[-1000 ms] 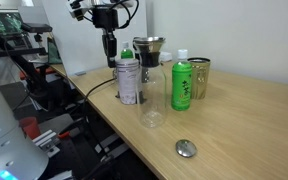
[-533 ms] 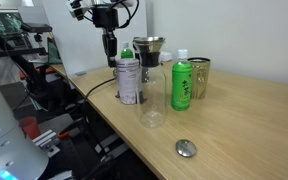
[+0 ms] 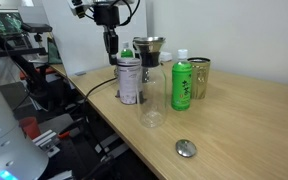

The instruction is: Open the white canister

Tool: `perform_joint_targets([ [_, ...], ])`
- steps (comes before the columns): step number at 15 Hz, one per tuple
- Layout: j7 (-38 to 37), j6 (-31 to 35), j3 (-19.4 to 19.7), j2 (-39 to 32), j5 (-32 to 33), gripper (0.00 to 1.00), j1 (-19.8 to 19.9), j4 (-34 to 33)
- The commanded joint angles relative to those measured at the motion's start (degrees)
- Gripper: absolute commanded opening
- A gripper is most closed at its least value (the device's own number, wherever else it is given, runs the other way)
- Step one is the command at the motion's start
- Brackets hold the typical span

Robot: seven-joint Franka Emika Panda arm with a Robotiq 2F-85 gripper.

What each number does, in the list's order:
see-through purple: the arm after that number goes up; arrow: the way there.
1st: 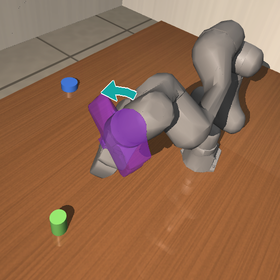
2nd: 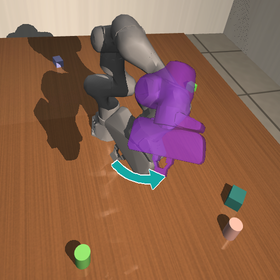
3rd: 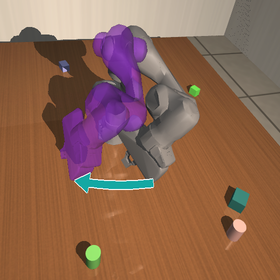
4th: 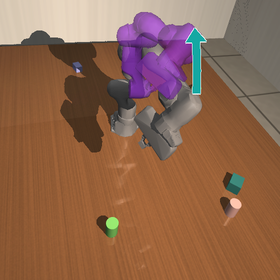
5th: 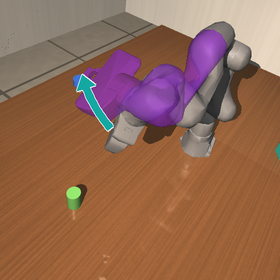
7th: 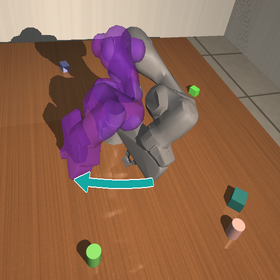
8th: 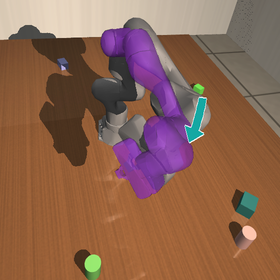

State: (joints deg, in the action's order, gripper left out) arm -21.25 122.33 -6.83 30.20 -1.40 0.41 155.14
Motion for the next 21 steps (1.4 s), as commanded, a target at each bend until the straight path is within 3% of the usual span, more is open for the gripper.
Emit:
perform_joint_targets([
  [1, 0.4, -1.8, 0.0, -1.7, 0.8, 0.06, 0.7, -2.1],
  [21, 0.9, -5.9, -0.1, -2.8, 1.6, 0.06, 0.3, -7.0],
])
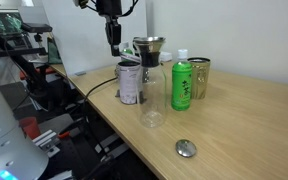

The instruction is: Open the white canister

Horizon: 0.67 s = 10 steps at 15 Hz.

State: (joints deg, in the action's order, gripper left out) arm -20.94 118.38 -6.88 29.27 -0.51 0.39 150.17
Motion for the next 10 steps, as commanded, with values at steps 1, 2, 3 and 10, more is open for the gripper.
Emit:
perform_joint_targets([
  [1, 0.6, -2.0, -0.1, -1.9, 0.7, 0.06, 0.3, -2.3],
  [2, 0.6, -2.0, -0.1, -2.1, 0.6, 0.06, 0.3, -2.6],
  [3, 0.6, -2.0, -0.1, -2.3, 0.7, 0.06, 0.3, -2.9],
  [10, 0.6, -3.0, 0.0, -4.1, 0.9, 0.06, 0.2, -5.5],
])
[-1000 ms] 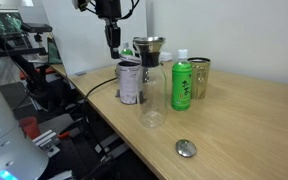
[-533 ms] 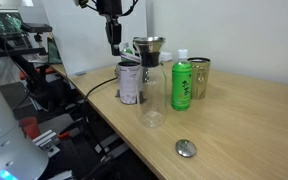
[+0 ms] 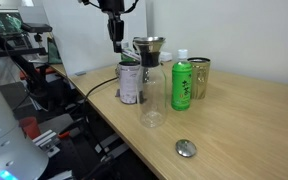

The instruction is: Open the white canister

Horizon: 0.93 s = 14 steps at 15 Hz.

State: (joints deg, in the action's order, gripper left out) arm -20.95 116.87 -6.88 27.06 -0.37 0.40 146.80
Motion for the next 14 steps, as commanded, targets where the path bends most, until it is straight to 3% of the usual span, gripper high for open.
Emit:
perform_joint_targets([
  [1, 0.6, -1.7, 0.0, -2.0, 0.8, 0.06, 0.2, -2.4],
  [14, 0.9, -1.7, 0.3, -3.3, 1.3, 0.06, 0.2, -4.2],
])
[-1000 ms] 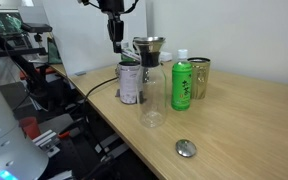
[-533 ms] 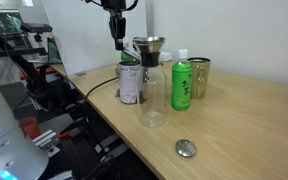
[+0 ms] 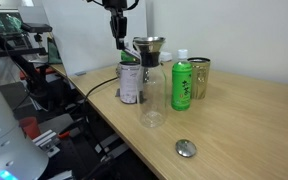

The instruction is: Open the white canister

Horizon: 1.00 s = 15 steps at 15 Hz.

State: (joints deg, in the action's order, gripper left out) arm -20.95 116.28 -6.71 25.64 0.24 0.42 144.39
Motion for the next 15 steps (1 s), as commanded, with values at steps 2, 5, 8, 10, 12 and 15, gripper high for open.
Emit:
perform_joint_targets([
  [2, 0.9, -1.2, 0.1, -2.1, 0.6, 0.06, 0.1, -2.2],
  [5, 1.0, -1.2, 0.1, -2.3, 0.5, 0.06, 0.0, -2.9],
  [8, 1.1, -1.2, 0.1, -2.4, 0.4, 0.06, -0.1, -3.3],
  [10, 1.0, -1.1, 0.1, -2.6, 0.3, 0.06, -0.2, -3.6],
  [12, 1.0, -0.9, 0.0, -2.8, 0.5, 0.06, -0.1, -3.8],
  [15, 1.0, -0.8, -0.1, -3.2, 0.7, 0.06, -0.1, -4.3],
])
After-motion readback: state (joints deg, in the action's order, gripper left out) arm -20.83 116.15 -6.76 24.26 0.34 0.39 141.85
